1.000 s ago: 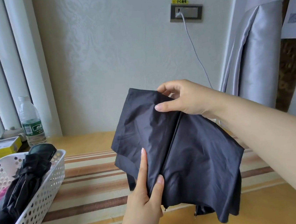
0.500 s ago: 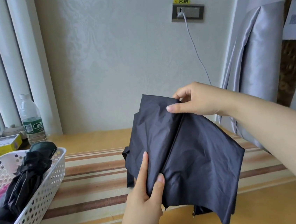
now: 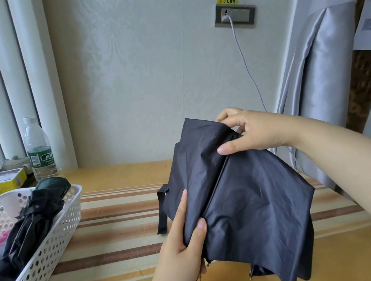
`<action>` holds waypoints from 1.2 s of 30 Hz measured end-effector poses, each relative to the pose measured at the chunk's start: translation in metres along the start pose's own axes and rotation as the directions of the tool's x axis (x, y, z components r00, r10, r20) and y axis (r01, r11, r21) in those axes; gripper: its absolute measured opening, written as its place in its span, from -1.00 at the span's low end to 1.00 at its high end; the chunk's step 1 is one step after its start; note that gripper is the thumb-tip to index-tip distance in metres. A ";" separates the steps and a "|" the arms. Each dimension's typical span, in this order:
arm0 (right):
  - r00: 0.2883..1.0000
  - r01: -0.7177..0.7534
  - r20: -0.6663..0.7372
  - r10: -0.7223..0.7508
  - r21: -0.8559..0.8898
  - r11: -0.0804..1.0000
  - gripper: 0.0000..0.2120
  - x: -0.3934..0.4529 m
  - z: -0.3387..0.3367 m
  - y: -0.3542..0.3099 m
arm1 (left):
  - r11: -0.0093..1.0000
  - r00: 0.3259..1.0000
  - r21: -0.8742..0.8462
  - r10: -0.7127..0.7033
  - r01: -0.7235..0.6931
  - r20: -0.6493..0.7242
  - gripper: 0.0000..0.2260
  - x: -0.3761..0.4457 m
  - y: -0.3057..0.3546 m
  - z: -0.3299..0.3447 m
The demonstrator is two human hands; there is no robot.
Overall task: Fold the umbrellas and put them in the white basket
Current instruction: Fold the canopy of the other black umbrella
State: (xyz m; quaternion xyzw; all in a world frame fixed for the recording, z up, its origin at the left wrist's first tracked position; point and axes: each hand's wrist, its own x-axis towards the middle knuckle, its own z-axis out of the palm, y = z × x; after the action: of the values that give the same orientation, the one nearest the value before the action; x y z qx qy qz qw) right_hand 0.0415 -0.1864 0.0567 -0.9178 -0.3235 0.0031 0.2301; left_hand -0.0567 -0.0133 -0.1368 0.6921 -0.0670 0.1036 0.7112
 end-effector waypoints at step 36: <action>0.847 -0.319 -0.500 0.179 -0.209 0.924 -0.74 0.010 0.024 0.003 | 0.895 0.987 0.415 0.156 -0.162 0.048 -0.58 0.001 -0.011 -0.001</action>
State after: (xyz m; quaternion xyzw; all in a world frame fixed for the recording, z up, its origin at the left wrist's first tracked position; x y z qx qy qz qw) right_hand 0.0475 -0.1731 0.0356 -0.9484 -0.1316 -0.2364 0.1653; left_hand -0.0531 -0.0129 -0.1476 0.8210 -0.1043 0.1686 0.5354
